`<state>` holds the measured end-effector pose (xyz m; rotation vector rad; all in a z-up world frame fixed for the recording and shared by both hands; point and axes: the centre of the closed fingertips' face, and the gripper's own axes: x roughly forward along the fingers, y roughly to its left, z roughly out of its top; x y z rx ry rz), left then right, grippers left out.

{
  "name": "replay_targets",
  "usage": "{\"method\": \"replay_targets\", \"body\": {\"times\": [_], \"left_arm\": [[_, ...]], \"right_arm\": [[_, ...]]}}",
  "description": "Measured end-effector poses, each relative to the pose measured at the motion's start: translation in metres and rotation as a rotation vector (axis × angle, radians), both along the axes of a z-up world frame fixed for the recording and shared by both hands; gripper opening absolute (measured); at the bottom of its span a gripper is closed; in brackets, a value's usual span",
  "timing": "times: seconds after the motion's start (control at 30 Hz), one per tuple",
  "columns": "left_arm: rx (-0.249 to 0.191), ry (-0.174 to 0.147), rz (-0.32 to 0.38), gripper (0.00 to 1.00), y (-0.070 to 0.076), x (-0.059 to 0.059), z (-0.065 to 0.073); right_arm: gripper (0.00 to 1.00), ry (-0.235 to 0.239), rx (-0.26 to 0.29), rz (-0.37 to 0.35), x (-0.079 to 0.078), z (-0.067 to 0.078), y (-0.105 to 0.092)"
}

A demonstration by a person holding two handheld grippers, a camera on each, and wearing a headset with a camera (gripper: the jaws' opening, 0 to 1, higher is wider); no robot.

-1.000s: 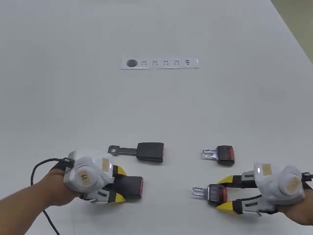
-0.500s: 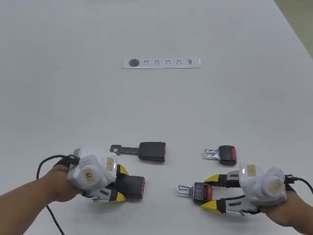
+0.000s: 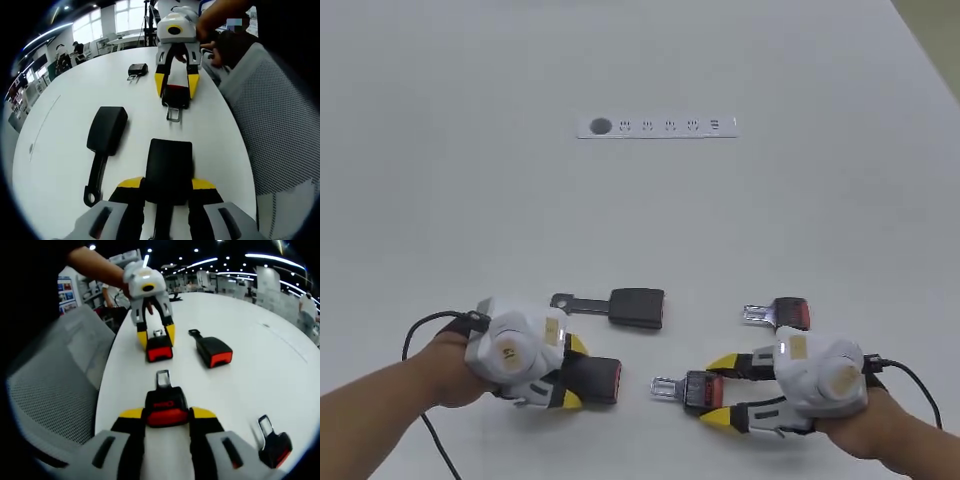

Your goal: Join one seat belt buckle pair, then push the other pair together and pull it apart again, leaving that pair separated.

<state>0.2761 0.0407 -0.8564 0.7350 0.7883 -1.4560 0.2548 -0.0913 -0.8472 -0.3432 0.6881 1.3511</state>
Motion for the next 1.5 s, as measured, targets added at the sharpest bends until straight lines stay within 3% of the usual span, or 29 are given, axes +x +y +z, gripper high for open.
{"method": "replay_targets", "body": {"times": [0.57, 0.77, 0.8, 0.83, 1.5], "left_arm": [[0.021, -0.004, -0.005, 0.34, 0.001, 0.0, -0.001], [0.019, -0.002, -0.006, 0.34, -0.001, -0.001, 0.0], [0.034, -0.02, -0.034, 0.34, 0.001, -0.001, -0.001], [0.027, -0.008, -0.016, 0.34, 0.0, -0.002, 0.0], [0.038, -0.016, -0.052, 0.33, 0.002, -0.001, -0.002]], "right_arm": [[0.34, -0.015, 0.015, 0.01, 0.008, -0.003, 0.042], [0.34, -0.009, 0.016, -0.017, 0.006, -0.004, 0.054], [0.34, -0.019, 0.013, -0.013, 0.007, -0.004, 0.055], [0.34, -0.014, 0.011, -0.011, 0.006, -0.004, 0.054], [0.33, 0.014, -0.007, 0.008, 0.006, -0.004, 0.064]]}}
